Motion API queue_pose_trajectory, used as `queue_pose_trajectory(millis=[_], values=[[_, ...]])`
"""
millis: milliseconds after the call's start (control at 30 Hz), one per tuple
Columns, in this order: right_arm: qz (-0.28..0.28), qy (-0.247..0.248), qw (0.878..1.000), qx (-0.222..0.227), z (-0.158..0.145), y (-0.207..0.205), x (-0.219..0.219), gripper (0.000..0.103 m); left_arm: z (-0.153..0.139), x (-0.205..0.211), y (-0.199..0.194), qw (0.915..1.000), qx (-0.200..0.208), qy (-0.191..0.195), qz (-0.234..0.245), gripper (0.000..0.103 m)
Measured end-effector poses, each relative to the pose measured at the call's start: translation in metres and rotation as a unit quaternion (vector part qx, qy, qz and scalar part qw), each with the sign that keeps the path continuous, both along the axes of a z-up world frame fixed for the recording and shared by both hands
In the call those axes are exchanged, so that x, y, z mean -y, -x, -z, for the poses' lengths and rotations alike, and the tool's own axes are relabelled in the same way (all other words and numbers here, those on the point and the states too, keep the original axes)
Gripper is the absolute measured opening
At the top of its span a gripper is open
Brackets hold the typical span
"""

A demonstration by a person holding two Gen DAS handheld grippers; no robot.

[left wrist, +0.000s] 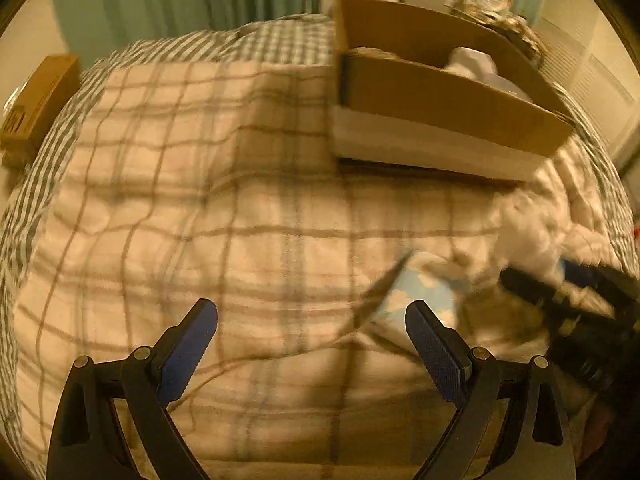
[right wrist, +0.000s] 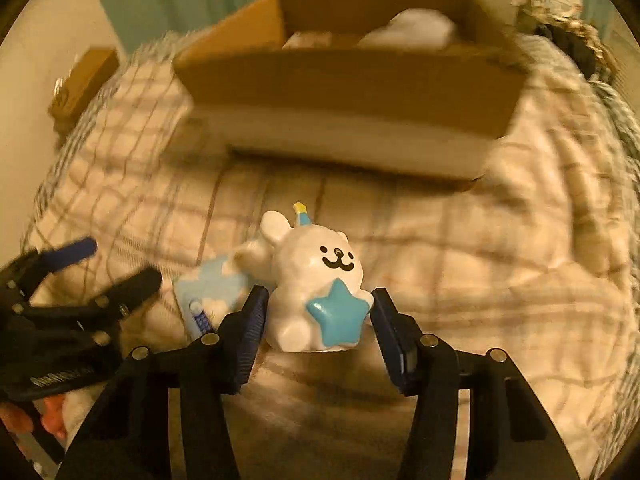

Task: Organize objects
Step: 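Grasp the blue tissue pack with the left tool while the right grasps the bunny figurine, then lower the tissue pack and bunny into the box and release both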

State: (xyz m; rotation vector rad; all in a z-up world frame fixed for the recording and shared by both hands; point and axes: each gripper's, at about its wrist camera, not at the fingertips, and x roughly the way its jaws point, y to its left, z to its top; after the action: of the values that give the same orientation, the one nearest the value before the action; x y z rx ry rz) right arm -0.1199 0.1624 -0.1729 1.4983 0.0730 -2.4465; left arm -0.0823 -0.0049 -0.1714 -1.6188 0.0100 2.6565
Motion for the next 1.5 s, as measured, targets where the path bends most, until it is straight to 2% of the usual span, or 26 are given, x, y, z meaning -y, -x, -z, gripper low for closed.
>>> queue_pose_trajectory(millis=[100, 167, 267, 333, 367, 433, 467, 533, 700, 767, 967, 1200, 1367, 1500], values=[[0.025, -0.002, 0.999, -0.030, -0.019, -0.001, -0.017, 0.052, 0.002, -0.018, 0.003, 0.9991, 0.003, -0.001, 0.043, 0.098], [0.038, -0.008, 0.998, -0.042, -0.026, 0.000, -0.027, 0.052, 0.009, -0.034, 0.005, 0.9968, 0.020, 0.006, 0.077, 0.098], [0.047, 0.004, 0.998, -0.038, -0.026, 0.003, -0.034, 0.052, 0.024, -0.054, 0.005, 0.9921, 0.045, 0.025, 0.114, 0.098], [0.045, 0.005, 0.998, -0.032, -0.024, 0.003, -0.037, 0.052, 0.031, -0.055, 0.009, 0.9913, 0.059, 0.022, 0.116, 0.096], [0.044, 0.005, 0.999, -0.030, -0.022, 0.004, -0.036, 0.052, 0.034, -0.053, 0.012, 0.9913, 0.066, 0.010, 0.113, 0.093], [0.041, 0.003, 0.999, -0.026, -0.018, 0.005, -0.033, 0.052, 0.040, -0.048, 0.018, 0.9901, 0.086, -0.026, 0.108, 0.063], [0.040, 0.003, 0.999, -0.025, -0.017, 0.005, -0.032, 0.052, 0.043, -0.046, 0.020, 0.9886, 0.097, -0.045, 0.107, 0.063], [0.041, 0.002, 0.999, -0.025, -0.017, 0.004, -0.033, 0.052, 0.041, -0.044, 0.018, 0.9887, 0.094, -0.050, 0.105, 0.062], [0.043, 0.000, 0.999, -0.033, -0.025, -0.003, -0.033, 0.052, 0.013, -0.044, 0.001, 0.9927, 0.046, -0.044, 0.103, 0.061], [0.040, -0.004, 0.998, -0.041, -0.034, -0.009, -0.032, 0.052, -0.005, -0.040, -0.007, 0.9943, 0.021, -0.050, 0.092, 0.061], [0.036, -0.015, 0.997, -0.072, -0.069, -0.031, -0.033, 0.052, -0.056, -0.029, -0.020, 0.9962, -0.049, -0.036, 0.063, 0.061], [0.040, -0.015, 0.992, -0.119, -0.120, -0.054, -0.041, 0.052, -0.127, -0.028, -0.020, 0.9887, -0.135, -0.038, 0.054, 0.061], [0.038, -0.002, 0.986, -0.164, -0.166, -0.053, -0.044, 0.052, -0.163, -0.029, -0.008, 0.9830, -0.173, -0.031, 0.055, 0.061], [0.031, -0.001, 0.980, -0.198, -0.198, -0.039, -0.041, 0.052, -0.181, -0.030, 0.012, 0.9796, -0.190, -0.032, 0.056, 0.061]])
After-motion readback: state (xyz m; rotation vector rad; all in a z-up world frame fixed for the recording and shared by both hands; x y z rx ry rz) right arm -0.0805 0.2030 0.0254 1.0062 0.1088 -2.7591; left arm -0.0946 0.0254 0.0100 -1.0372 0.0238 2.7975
